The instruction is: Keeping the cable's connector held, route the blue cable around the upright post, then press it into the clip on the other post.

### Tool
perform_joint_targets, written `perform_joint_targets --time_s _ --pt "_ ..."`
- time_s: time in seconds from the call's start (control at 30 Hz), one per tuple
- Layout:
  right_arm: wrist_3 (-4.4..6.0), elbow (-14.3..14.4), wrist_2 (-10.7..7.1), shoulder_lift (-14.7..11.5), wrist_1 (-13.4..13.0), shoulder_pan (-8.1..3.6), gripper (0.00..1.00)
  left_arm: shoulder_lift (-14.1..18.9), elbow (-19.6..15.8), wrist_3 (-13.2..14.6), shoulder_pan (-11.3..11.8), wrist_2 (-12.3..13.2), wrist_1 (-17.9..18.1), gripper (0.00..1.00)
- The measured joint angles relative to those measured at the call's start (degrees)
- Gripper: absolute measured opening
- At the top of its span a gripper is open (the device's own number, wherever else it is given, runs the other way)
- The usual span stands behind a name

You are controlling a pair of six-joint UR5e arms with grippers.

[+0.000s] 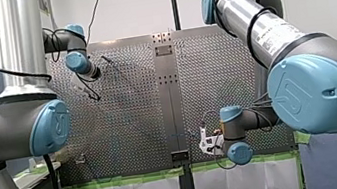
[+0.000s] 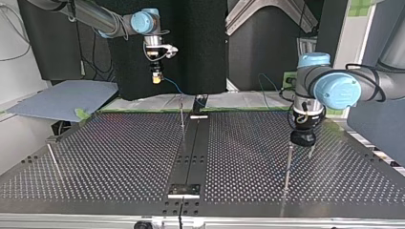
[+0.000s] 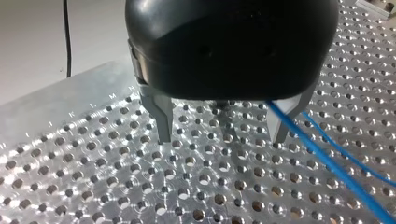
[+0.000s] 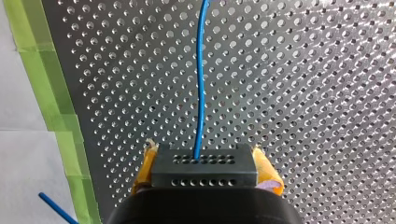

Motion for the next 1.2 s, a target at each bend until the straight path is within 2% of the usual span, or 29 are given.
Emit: perform_joint_targets --time_s 0.17,0.33,0.9,1.2 --pt "0.07 -0.01 -0.01 0.0 0.0 -0.03 0.0 1.35 -1.88 0.56 -0.24 1.31 0.02 1.0" --pt "0.08 0.0 -0.01 -0.01 0.0 -0.04 0.0 3.71 -3.72 0.9 -0.31 1.5 0.22 1.0" --pt "0.5 -0.02 -0.01 -0.02 0.0 -0.19 0.0 9.21 -6.26 3.06 -1.41 2.01 -1.55 1.0" --pt "0.68 -0.01 -0.04 -0.03 0.0 -0.45 0.0 14.26 -6.72 7.42 -2.87 0.51 -5.61 1.0"
